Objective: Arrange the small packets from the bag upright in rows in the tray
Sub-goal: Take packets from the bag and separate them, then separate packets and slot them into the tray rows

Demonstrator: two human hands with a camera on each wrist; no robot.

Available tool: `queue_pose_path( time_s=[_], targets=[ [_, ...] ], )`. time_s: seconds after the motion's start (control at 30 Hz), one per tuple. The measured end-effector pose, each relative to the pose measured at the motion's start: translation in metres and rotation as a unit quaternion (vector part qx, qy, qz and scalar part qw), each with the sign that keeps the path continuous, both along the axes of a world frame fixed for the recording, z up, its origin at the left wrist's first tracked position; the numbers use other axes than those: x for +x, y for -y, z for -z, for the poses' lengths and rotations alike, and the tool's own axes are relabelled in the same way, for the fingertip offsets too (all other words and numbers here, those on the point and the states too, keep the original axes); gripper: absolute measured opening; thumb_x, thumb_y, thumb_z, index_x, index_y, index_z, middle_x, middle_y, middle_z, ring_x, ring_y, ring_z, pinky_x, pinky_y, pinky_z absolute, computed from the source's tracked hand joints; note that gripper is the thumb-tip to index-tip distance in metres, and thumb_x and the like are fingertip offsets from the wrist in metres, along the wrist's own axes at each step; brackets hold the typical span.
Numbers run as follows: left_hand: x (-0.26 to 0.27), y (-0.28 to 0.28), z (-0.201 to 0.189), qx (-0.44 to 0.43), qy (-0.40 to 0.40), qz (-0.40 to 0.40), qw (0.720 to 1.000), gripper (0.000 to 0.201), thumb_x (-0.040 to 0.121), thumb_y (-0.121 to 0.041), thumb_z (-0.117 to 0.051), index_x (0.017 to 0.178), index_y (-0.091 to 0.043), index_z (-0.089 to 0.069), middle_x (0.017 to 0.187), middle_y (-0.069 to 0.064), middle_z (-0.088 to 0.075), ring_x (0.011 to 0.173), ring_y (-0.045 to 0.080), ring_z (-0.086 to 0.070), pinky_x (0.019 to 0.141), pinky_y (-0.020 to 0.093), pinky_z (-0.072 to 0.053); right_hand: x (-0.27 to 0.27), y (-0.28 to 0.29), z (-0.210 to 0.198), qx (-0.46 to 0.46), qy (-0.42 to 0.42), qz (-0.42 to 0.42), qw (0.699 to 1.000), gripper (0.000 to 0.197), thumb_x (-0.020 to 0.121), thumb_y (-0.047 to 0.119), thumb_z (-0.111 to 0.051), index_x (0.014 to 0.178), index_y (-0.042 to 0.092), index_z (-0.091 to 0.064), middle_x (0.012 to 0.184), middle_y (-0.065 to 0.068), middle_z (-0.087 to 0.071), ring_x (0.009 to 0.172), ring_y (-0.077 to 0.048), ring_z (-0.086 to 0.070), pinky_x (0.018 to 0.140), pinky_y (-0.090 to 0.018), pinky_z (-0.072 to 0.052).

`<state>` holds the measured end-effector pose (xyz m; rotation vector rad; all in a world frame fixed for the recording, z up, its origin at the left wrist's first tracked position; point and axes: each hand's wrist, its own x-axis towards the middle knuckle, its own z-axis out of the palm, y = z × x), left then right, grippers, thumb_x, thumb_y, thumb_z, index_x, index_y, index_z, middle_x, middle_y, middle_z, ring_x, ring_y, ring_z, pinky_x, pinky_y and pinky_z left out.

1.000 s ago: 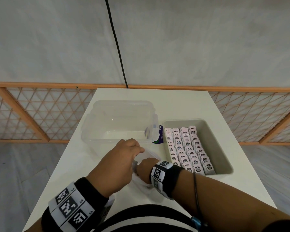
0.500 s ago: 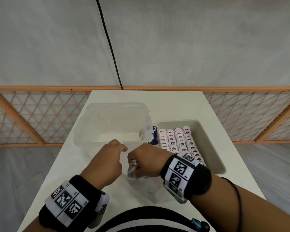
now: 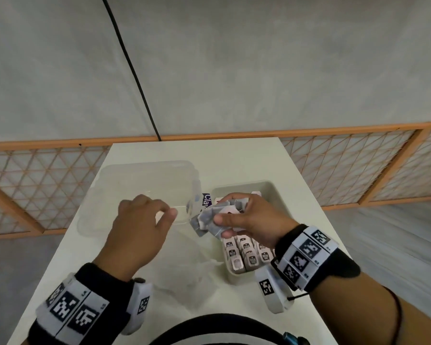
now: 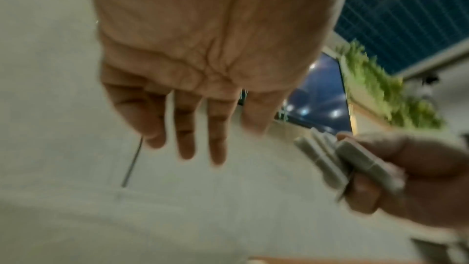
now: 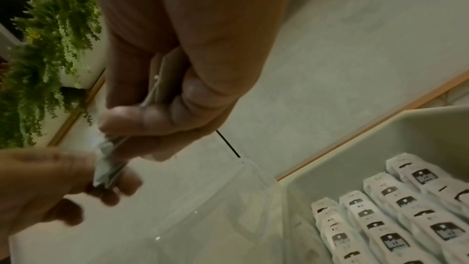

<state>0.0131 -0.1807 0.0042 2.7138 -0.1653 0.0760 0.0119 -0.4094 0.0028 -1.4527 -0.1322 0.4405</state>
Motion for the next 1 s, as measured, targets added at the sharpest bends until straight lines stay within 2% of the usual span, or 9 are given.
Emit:
queue_pose_path(
  time_s=[0.07, 0.13, 0.2, 0.27, 0.33, 0.53, 0.77, 0.9, 1.0],
  targets=[
    [0.005, 0.016, -0.013, -0.194, -0.044, 0.067, 0.978, 0.045, 0.081, -0.065, -0.051, 0.114, -0.036, -0.059, 0.111, -0.012, -0.058, 0.105, 0.012, -0.052, 0.087, 0.03, -0.044, 0.002, 0.003, -0.002, 0.027, -0.013, 0.003, 1.0, 0.017, 0.081, -0.002, -0.068, 0.097, 0.003, -0.065, 0.094, -0.018, -0.068, 0.076, -0.02, -0.068, 0.061, -0.023, -0.054],
    [0.01, 0.031, -0.018, -0.39, -0.213, 0.139, 0.885, 0.07, 0.062, -0.071, -0.067, 0.123, -0.039, -0.054, 0.114, -0.008, -0.062, 0.099, 0.013, -0.064, 0.079, 0.033, -0.053, 0.004, 0.005, -0.006, 0.045, -0.022, -0.002, 0.999, 0.019, 0.082, -0.004, -0.066, 0.099, 0.004, -0.063, 0.09, -0.014, -0.067, 0.073, -0.019, -0.067, 0.059, -0.021, -0.054],
    [0.016, 0.044, -0.014, -0.469, -0.334, 0.176, 0.798, 0.067, 0.065, -0.051, -0.079, 0.125, -0.036, -0.053, 0.113, -0.001, -0.065, 0.093, 0.021, -0.068, 0.07, 0.032, -0.056, 0.005, 0.006, -0.011, 0.053, -0.019, -0.025, 0.998, 0.019, 0.082, -0.003, -0.067, 0.098, 0.006, -0.062, 0.086, -0.014, -0.065, 0.066, -0.02, -0.066, 0.057, -0.023, -0.055],
    [0.02, 0.055, -0.01, -0.484, -0.374, 0.203, 0.764, 0.05, 0.079, -0.028, -0.074, 0.125, -0.029, -0.055, 0.098, 0.007, -0.068, 0.089, 0.027, -0.067, 0.066, 0.029, -0.055, 0.005, 0.009, -0.017, 0.051, -0.015, -0.057, 0.997, 0.021, 0.085, -0.003, -0.062, 0.085, 0.017, -0.07, 0.078, -0.014, -0.064, 0.057, -0.02, -0.063, 0.057, -0.025, -0.055],
    [0.023, 0.063, -0.006, -0.488, -0.378, 0.211, 0.758, 0.037, 0.084, -0.02, -0.067, 0.12, -0.021, -0.059, 0.087, 0.012, -0.064, 0.088, 0.029, -0.066, 0.064, 0.025, -0.053, 0.007, 0.015, -0.02, 0.043, -0.034, -0.057, 0.997, 0.032, 0.09, -0.003, -0.055, 0.077, 0.02, -0.072, 0.076, -0.013, -0.064, 0.059, -0.02, -0.063, 0.062, -0.027, -0.056],
    [0.035, 0.074, 0.003, -0.529, -0.37, 0.142, 0.751, 0.04, 0.08, -0.018, -0.062, 0.119, -0.01, -0.059, 0.099, 0.016, -0.071, 0.087, 0.03, -0.069, 0.063, 0.024, -0.056, 0.022, 0.039, -0.016, 0.147, -0.158, 0.035, 0.976, 0.013, 0.096, 0.0, -0.042, 0.105, -0.003, -0.052, 0.097, -0.025, -0.063, 0.076, -0.034, -0.069, 0.063, -0.034, -0.06],
    [0.048, 0.076, 0.013, -0.608, -0.373, 0.066, 0.698, 0.024, 0.092, -0.005, -0.05, 0.114, -0.009, -0.057, 0.109, 0.018, -0.068, 0.088, 0.035, -0.069, 0.058, 0.025, -0.056, 0.034, 0.058, -0.006, 0.0, -0.13, 0.062, 0.99, 0.015, 0.094, 0.015, -0.057, 0.105, 0.013, -0.065, 0.089, -0.009, -0.057, 0.072, -0.025, -0.068, 0.053, -0.022, -0.055],
    [0.054, 0.075, 0.017, -0.635, -0.372, 0.058, 0.674, 0.03, 0.09, -0.002, -0.051, 0.117, -0.014, -0.057, 0.111, 0.015, -0.069, 0.095, 0.037, -0.066, 0.056, 0.025, -0.055, 0.039, 0.061, -0.01, -0.106, -0.085, 0.007, 0.991, 0.03, 0.091, -0.002, -0.056, 0.12, 0.008, -0.05, 0.09, -0.012, -0.064, 0.074, -0.025, -0.066, 0.054, -0.023, -0.055],
    [0.057, 0.078, 0.017, -0.631, -0.361, 0.078, 0.681, 0.04, 0.077, -0.005, -0.063, 0.115, -0.017, -0.062, 0.104, 0.008, -0.069, 0.094, 0.033, -0.067, 0.058, 0.025, -0.055, 0.04, 0.056, -0.017, -0.219, -0.034, -0.036, 0.975, 0.018, 0.09, 0.001, -0.059, 0.102, 0.005, -0.046, 0.088, -0.016, -0.068, 0.067, -0.023, -0.067, 0.049, -0.024, -0.051]
  ],
)
